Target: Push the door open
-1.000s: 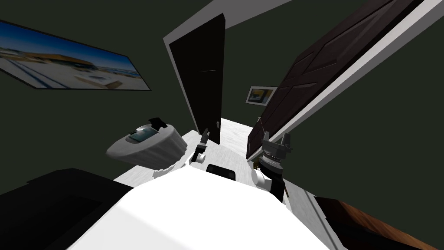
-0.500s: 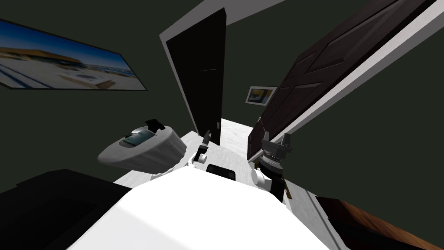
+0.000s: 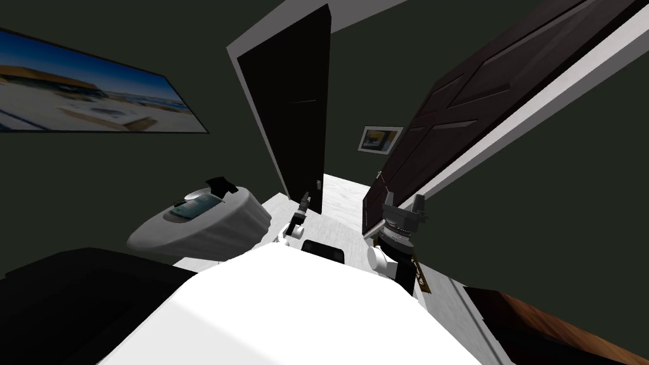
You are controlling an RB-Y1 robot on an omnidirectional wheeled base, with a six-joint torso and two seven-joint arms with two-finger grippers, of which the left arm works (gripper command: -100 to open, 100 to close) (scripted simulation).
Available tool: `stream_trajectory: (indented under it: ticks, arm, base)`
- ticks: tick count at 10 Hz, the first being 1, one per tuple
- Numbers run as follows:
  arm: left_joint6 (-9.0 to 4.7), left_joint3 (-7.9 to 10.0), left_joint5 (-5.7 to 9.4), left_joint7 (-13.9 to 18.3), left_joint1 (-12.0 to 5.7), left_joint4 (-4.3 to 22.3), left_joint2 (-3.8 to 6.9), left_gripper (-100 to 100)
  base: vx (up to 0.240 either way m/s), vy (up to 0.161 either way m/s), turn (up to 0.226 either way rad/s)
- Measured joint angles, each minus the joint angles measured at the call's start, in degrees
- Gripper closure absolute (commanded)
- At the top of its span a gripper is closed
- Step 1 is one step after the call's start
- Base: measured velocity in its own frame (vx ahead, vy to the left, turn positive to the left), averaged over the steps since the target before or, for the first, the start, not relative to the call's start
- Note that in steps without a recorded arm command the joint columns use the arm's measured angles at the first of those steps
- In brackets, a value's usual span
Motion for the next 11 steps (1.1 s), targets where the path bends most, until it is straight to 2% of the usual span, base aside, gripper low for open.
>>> stream_trajectory:
  ticks: [4, 7, 11]
  arm:
    - [-0.44, -0.68, 0.71, -0.1, -2.19, 5.3, -0.15, -100]
    - [-1.37, -1.35, 1.40, -0.3, -4.58, 10.7, -0.56, -100]
    - [-1.60, -2.20, 2.19, -0.4, -6.57, 15.6, -0.77, -100]
  base:
    - [0.050, 0.065, -0.033]
    - [0.085, 0.088, -0.056]
    - [0.054, 0.060, -0.029]
